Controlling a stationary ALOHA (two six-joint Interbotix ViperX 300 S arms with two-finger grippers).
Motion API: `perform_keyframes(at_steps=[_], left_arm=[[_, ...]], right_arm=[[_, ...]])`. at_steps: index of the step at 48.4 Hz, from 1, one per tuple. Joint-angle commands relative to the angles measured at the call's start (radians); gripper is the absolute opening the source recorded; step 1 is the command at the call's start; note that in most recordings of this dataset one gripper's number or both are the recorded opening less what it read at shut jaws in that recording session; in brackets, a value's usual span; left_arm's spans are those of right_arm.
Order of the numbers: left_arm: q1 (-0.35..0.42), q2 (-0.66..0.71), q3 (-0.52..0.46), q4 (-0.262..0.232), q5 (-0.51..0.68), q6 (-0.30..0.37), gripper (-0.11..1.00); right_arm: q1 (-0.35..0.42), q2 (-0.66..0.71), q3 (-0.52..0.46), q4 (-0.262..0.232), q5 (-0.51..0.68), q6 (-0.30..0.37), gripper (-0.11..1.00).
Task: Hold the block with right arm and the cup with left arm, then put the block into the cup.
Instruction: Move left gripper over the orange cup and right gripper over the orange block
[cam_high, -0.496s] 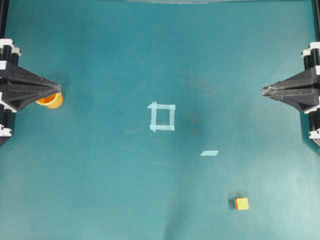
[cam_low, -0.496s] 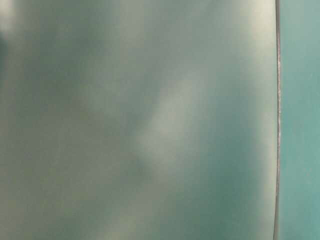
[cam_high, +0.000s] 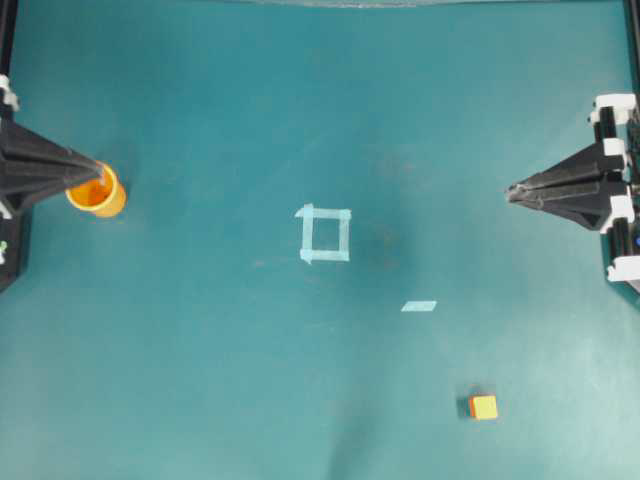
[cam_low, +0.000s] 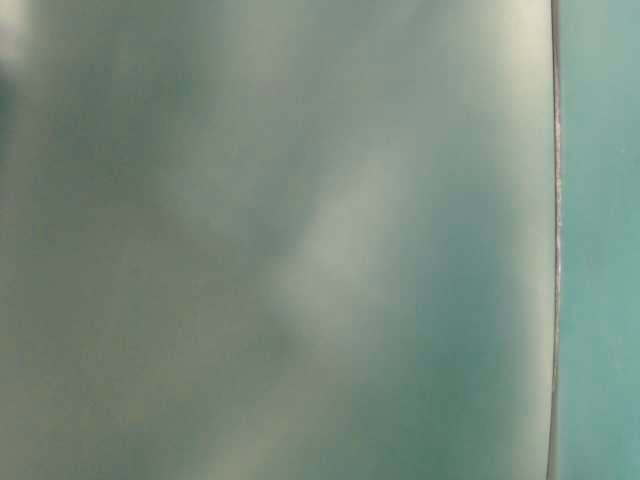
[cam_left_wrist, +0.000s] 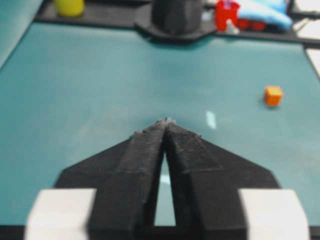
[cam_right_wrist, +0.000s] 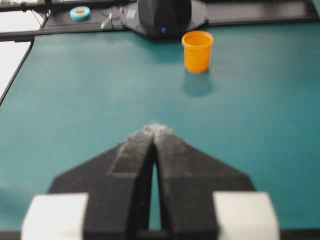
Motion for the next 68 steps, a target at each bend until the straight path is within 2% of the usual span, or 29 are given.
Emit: perform_keyframes(at_steps=[1, 5, 14, 18, 28, 38, 42, 49, 61, 68], left_arm=[[0.018, -0.014, -0.031, 0.003, 0.055, -0.003, 0.1], [0.026, -0.018, -0.032, 0.003, 0.101, -0.003, 0.24], [0.026, -0.012, -0.029, 0.003, 0.184, -0.003, 0.7], [0.026, -0.009, -0.029, 0.005, 0.232, -0.003, 0.8], [0.051, -0.009, -0.029, 0.008, 0.37, -0.009, 0.79], [0.156, -0.009, -0.026, 0.008, 0.485, -0.044, 0.79], [0.186, -0.009, -0.026, 0.009, 0.529, -0.048, 0.79], [0.213, -0.009, -0.023, 0.009, 0.597, -0.051, 0.79], [0.216, -0.006, 0.0, 0.009, 0.626, -0.052, 0.79], [0.215, 0.02, 0.011, 0.009, 0.629, -0.097, 0.79]], right_arm=[[-0.002, 0.006, -0.029, 0.002, 0.011, 0.015, 0.0], [0.005, 0.008, -0.028, 0.002, 0.034, 0.035, 0.0], [0.04, 0.018, -0.026, 0.005, 0.112, 0.066, 0.01], [0.061, 0.028, -0.029, 0.006, 0.152, 0.089, 0.01], [0.135, 0.057, -0.029, 0.006, 0.238, 0.155, 0.18], [0.21, 0.11, -0.031, 0.005, 0.281, 0.199, 0.47], [0.239, 0.143, -0.035, 0.006, 0.287, 0.207, 0.55], [0.29, 0.216, -0.048, 0.005, 0.291, 0.207, 0.61], [0.362, 0.388, -0.097, 0.006, 0.351, 0.209, 0.61], [0.407, 0.474, -0.146, 0.006, 0.37, 0.21, 0.61]])
